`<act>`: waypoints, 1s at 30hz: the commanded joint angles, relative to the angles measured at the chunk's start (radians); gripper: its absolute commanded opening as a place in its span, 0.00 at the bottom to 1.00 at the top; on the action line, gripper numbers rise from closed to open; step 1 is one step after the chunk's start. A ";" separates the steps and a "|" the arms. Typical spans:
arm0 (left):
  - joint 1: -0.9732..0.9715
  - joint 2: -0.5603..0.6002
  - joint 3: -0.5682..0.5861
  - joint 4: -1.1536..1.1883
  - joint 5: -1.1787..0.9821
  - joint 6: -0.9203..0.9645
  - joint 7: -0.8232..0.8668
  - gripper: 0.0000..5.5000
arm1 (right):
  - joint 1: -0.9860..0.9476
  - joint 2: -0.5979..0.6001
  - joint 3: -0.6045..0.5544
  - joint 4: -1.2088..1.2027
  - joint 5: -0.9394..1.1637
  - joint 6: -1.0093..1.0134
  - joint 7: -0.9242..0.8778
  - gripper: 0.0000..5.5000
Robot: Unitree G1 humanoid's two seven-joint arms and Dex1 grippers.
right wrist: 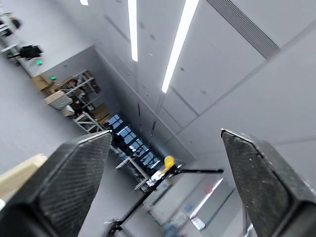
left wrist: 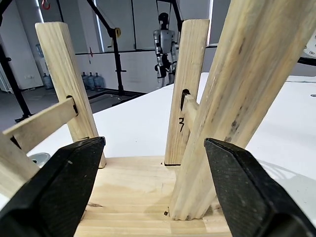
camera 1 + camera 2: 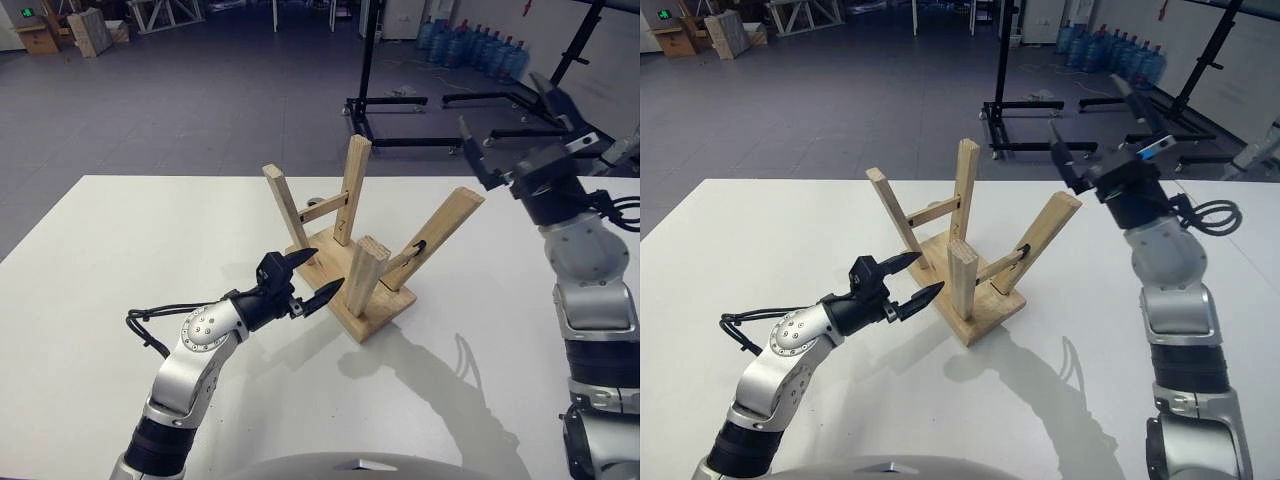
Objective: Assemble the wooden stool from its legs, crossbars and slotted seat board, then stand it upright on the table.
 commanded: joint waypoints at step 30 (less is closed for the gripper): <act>-0.213 0.033 -0.138 -0.173 -0.063 0.181 0.040 0.67 | 0.183 0.238 -0.050 -0.154 0.710 0.690 0.172 0.74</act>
